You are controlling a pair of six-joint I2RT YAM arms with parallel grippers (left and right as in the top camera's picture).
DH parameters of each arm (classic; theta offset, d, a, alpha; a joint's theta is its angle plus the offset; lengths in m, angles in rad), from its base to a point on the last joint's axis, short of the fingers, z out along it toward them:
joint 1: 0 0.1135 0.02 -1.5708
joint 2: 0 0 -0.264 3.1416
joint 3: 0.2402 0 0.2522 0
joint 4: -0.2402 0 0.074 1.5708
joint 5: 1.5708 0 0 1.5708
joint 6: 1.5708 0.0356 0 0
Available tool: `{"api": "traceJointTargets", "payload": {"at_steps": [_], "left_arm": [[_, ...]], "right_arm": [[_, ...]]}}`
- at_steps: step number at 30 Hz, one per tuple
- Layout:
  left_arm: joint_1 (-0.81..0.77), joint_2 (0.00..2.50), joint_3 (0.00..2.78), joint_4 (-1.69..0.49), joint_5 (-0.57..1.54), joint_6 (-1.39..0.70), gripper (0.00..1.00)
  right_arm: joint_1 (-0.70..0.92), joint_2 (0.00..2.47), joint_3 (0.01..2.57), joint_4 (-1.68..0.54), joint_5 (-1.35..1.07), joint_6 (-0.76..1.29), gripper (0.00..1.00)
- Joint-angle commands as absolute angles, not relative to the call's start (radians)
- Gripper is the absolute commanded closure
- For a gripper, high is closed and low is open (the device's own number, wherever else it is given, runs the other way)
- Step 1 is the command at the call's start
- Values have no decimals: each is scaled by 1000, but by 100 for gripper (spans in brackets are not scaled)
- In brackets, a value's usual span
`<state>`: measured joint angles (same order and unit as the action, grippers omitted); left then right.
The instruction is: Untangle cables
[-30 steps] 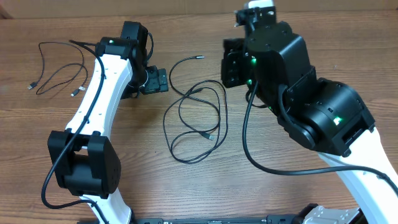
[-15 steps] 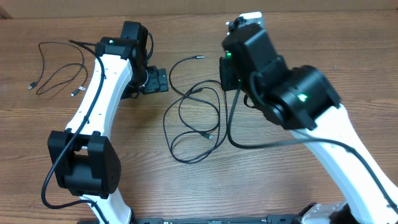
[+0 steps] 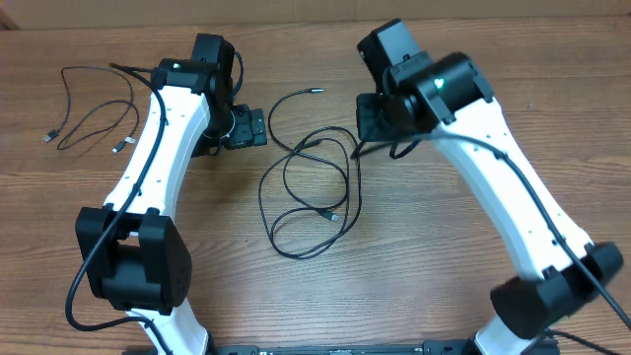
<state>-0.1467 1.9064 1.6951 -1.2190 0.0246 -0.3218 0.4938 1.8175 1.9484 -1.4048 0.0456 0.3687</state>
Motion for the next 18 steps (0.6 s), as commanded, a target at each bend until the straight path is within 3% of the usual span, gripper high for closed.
{"api": "traceJointTargets", "payload": {"at_steps": [1,10,18], "left_arm": [[-144,1891,1686,-1218,16,-314,1],[-144,1891,1686,-1218,16,-314,0],[-144,1891,1686,-1218,16,-314,0]], "right_arm": [[469,1853,1943,-1423,-111,374,76],[469,1877,1871,-1409,-118,375,75],[468,1877,1679,-1211,-113,374,75]]}}
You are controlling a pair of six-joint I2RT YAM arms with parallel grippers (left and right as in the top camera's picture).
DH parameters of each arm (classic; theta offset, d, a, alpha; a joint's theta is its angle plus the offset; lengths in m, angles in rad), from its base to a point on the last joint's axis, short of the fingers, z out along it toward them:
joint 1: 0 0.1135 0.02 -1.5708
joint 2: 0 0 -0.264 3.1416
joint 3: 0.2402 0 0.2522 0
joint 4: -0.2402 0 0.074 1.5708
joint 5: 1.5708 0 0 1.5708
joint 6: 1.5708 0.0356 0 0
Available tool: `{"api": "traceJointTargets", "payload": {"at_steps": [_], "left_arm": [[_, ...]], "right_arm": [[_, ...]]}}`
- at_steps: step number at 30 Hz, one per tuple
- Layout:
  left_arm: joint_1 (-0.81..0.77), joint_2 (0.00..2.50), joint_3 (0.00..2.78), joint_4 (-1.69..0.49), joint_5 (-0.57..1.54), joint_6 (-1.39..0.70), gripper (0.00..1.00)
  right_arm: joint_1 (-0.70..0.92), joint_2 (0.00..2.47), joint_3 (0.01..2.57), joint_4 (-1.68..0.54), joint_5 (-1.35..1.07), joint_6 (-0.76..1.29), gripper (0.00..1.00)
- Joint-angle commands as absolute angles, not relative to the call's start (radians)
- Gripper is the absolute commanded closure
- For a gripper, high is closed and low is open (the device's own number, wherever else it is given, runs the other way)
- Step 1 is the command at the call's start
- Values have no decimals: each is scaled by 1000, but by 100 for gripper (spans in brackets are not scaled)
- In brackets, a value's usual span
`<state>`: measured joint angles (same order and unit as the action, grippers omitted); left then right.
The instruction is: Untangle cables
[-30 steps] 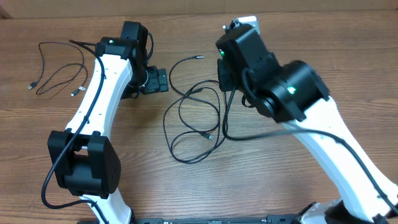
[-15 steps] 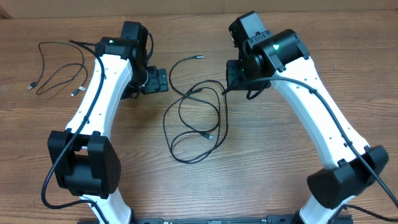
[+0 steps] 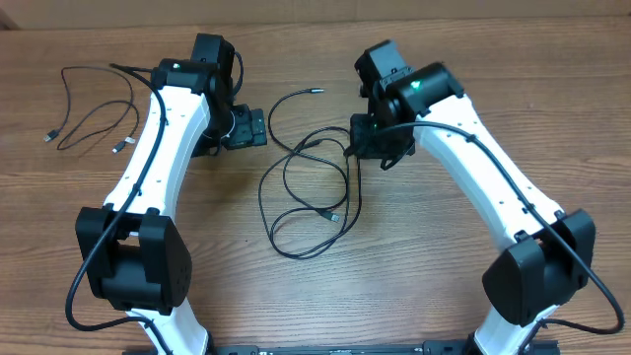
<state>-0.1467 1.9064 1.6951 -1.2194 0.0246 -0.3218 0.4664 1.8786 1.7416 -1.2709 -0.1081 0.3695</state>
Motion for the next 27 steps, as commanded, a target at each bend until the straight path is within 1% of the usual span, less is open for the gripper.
{"api": "traceJointTargets", "payload": {"at_steps": [1,3,4,5,11,18,27], "left_arm": [[-144,1891,1686,-1218,16,-314,1],[-144,1891,1686,-1218,16,-314,0],[-144,1891,1686,-1218,16,-314,0],[-144,1891,1686,-1218,16,-314,0],[-144,1891,1686,-1218,16,-314,1],[-144,1891,1686,-1218,16,-314,0],[-144,1891,1686,-1218,16,-314,0]], "right_arm": [[468,1877,1655,-1179,-114,374,75],[468,1877,1592,-1096,-114,374,74],[468,1877,1567,-1062,-113,374,71],[468,1877,1540,-1026,-113,374,70],[468,1877,1393,-817,-93,374,68],[468,1877,1274,-643,23,398,67],[468,1878,1197,-470,29,424,68]]}}
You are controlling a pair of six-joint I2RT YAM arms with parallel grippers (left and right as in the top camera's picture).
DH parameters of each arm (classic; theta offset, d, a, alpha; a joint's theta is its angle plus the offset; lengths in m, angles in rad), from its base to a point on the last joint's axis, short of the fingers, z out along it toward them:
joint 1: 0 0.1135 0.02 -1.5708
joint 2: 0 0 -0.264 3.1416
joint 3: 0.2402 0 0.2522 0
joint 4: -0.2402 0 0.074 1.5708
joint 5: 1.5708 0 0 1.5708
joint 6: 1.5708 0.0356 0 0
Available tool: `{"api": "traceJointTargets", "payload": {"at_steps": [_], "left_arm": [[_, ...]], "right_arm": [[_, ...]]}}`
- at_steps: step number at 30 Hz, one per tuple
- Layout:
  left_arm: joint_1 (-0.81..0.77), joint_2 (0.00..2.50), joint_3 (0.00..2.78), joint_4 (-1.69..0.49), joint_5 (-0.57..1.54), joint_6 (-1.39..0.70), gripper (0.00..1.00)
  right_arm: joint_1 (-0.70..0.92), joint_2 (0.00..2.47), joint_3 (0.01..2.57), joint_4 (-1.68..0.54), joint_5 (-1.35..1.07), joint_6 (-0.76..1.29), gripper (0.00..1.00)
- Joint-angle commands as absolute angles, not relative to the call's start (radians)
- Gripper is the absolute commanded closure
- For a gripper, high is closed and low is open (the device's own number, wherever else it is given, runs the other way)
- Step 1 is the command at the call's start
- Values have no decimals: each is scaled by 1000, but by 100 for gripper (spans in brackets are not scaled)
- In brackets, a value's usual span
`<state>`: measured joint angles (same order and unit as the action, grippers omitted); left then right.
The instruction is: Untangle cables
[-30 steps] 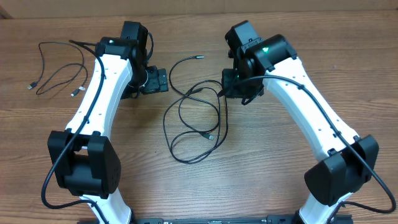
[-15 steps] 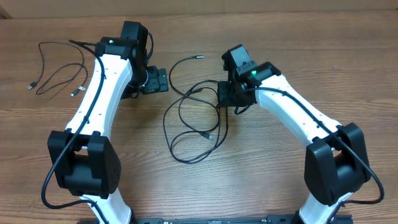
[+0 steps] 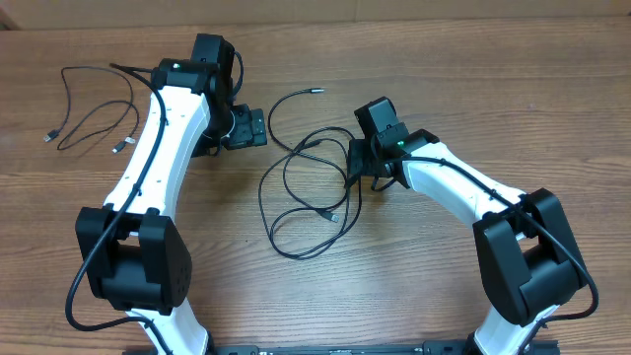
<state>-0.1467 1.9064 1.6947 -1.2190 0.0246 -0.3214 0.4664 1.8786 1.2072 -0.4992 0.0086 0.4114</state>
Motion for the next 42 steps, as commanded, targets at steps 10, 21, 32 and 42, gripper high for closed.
{"api": "traceJointTargets", "payload": {"at_steps": [10,21,32,42], "left_arm": [[-144,1891,1686,-1218,16,-314,0],[-144,1891,1686,-1218,16,-314,0],[-144,1891,1686,-1218,16,-314,1],[-144,1891,1686,-1218,16,-314,1]], "right_arm": [[468,1957,1197,-402,88,424,71],[457,1969,1225,-405,89,423,96],[453,1814,1423,-597,-25,423,96],[482,1826,1411,-646,-282,424,96]]}}
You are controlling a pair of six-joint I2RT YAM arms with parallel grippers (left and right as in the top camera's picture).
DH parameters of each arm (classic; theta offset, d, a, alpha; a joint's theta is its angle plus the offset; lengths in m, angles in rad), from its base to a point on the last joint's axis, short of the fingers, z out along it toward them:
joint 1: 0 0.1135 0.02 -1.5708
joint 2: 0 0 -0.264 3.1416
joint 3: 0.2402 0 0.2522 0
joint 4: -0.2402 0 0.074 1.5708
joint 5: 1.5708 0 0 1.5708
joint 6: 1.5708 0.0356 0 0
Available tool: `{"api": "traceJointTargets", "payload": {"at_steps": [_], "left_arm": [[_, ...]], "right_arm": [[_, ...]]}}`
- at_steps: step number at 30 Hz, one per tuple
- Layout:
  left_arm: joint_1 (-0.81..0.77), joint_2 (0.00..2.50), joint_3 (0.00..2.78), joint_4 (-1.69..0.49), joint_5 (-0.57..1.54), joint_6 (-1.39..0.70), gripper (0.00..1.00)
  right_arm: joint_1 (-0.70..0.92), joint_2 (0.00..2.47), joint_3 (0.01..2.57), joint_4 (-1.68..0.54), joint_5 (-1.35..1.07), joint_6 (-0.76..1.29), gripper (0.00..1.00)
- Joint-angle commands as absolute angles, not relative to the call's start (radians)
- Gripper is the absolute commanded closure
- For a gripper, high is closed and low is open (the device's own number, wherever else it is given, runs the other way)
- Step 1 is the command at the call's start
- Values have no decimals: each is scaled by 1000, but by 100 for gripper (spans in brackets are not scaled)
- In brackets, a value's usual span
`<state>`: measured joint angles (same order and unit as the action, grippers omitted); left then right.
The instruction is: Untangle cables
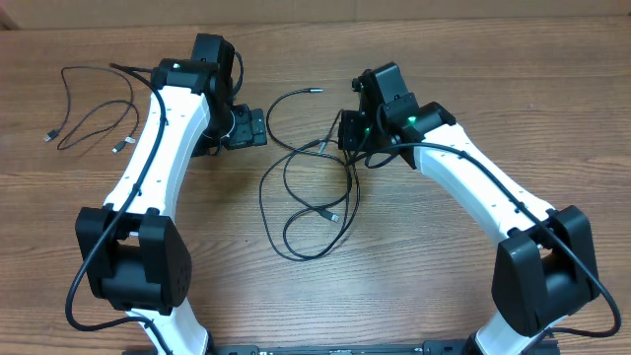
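Observation:
A tangled black cable [296, 202] lies in overlapping loops at the table's middle, one free end [315, 91] pointing to the far side. My right gripper [345, 133] sits at the tangle's upper right and appears shut on a strand there, beside a connector [323, 146]. The left gripper [258, 128] rests at the tangle's upper left, its tip close to the cable's far loop [270, 120]. Its jaws are too dark to read.
A second thin black cable [94, 118] with small connectors lies spread out at the far left. The left arm's white links [163, 148] run along the left side, and the right arm [483, 187] arcs over the right side of the wooden table [424, 286].
My right gripper was low on the tangle's right edge and is now a little farther back and to the left. The cable's loops have shifted and the near loop is narrower. The left arm is unmoved.
The right gripper stood raised beyond the tangle's right side, then closer over it, then down on the right strand. Now it sits farther back with the strand, and the loops have changed shape. The left arm stayed put throughout.

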<state>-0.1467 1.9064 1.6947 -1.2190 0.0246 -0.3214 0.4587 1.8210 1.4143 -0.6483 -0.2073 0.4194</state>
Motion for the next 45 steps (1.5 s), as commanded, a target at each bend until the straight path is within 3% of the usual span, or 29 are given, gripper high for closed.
{"api": "traceJointTargets", "payload": {"at_steps": [1,21,28,34,45], "left_arm": [[-144,1891,1686,-1218,16,-314,0],[-144,1891,1686,-1218,16,-314,1],[-144,1891,1686,-1218,16,-314,0],[-144,1891,1686,-1218,16,-314,1],[-144,1891,1686,-1218,16,-314,0]], "right_arm": [[491,1826,1406,-646,-282,424,96],[593,1859,1314,-414,-282,395,96],[622,1910,1314,-508,-282,422,96],[635,1945,1312,-605,-281,537,84],[635,1947,1270,-667,-157,641,80]]}}
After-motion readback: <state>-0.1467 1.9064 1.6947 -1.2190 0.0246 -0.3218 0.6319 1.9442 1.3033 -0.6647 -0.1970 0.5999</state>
